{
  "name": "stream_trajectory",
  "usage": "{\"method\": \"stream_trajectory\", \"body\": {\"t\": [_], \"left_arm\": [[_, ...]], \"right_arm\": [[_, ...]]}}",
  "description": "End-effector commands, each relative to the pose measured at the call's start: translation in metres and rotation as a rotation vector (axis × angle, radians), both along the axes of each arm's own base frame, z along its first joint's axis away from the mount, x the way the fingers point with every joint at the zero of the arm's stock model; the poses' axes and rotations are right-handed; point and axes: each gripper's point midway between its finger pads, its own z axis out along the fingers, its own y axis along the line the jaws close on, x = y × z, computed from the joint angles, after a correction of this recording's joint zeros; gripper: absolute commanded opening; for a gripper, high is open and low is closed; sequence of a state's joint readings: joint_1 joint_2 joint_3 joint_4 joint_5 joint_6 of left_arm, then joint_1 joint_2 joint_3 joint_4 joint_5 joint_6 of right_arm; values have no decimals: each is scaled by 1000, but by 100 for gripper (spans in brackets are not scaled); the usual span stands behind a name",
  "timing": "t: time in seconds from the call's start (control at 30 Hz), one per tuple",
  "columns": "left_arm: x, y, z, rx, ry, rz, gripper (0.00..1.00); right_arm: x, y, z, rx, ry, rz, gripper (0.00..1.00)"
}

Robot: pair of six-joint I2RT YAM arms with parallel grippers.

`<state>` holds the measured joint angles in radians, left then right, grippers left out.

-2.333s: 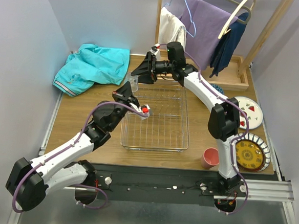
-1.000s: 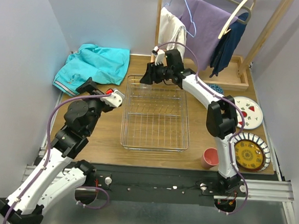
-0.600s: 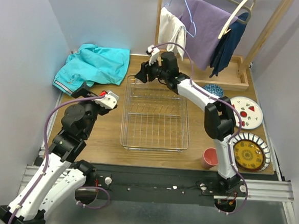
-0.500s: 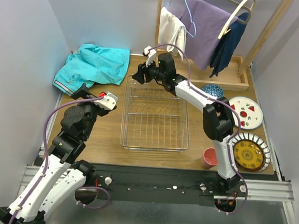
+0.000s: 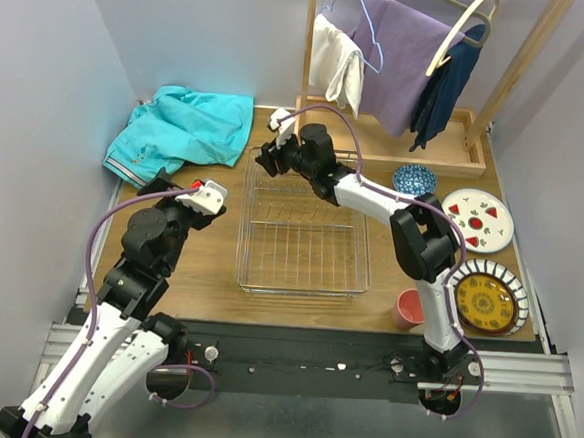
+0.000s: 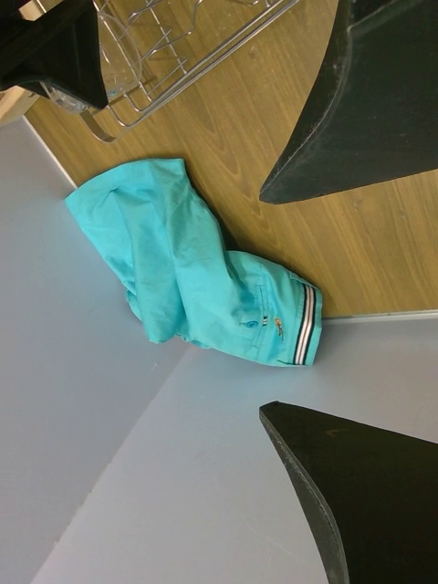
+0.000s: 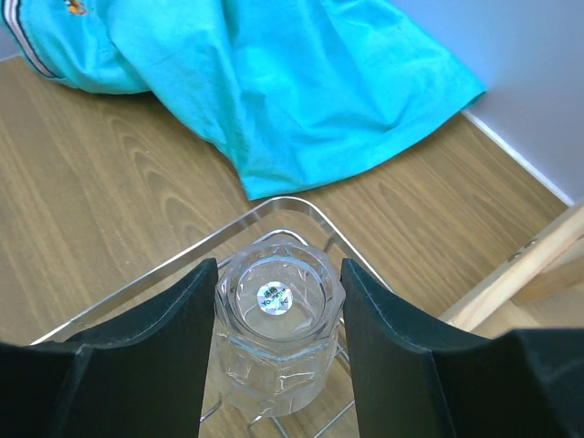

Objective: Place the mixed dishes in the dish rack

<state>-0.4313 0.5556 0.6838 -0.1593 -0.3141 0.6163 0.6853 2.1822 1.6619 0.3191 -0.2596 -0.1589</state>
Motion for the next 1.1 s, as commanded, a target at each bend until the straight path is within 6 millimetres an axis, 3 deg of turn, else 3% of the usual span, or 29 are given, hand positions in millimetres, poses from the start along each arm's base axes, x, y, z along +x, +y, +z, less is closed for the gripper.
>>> {"method": "stream_trajectory", "body": {"t": [0.0, 0.47, 0.57, 0.73, 0.93, 0.97, 1.07], "left_arm": [[1, 2, 4, -42, -21, 16, 99], [2, 1, -6, -45, -3, 17, 99], [2, 1, -8, -49, -1, 16, 99], [2, 1, -11, -47, 2, 14, 99], [4, -5, -12, -55, -14, -11, 99], [5, -6, -12, -57, -18, -19, 99], [7, -10, -9, -66, -34, -34, 99]], "right_arm": [[13, -4, -5, -2, -45, -63, 28], [1, 2, -45, -73, -11, -46, 29], [4, 0, -55, -88, 1, -64, 34], [7, -7, -57, -100, 27, -108, 59], [-5, -15, -25, -77, 23, -115, 80], [-6, -16, -21, -78, 24, -115, 98], [-9, -21, -7, -87, 54, -132, 100]]}}
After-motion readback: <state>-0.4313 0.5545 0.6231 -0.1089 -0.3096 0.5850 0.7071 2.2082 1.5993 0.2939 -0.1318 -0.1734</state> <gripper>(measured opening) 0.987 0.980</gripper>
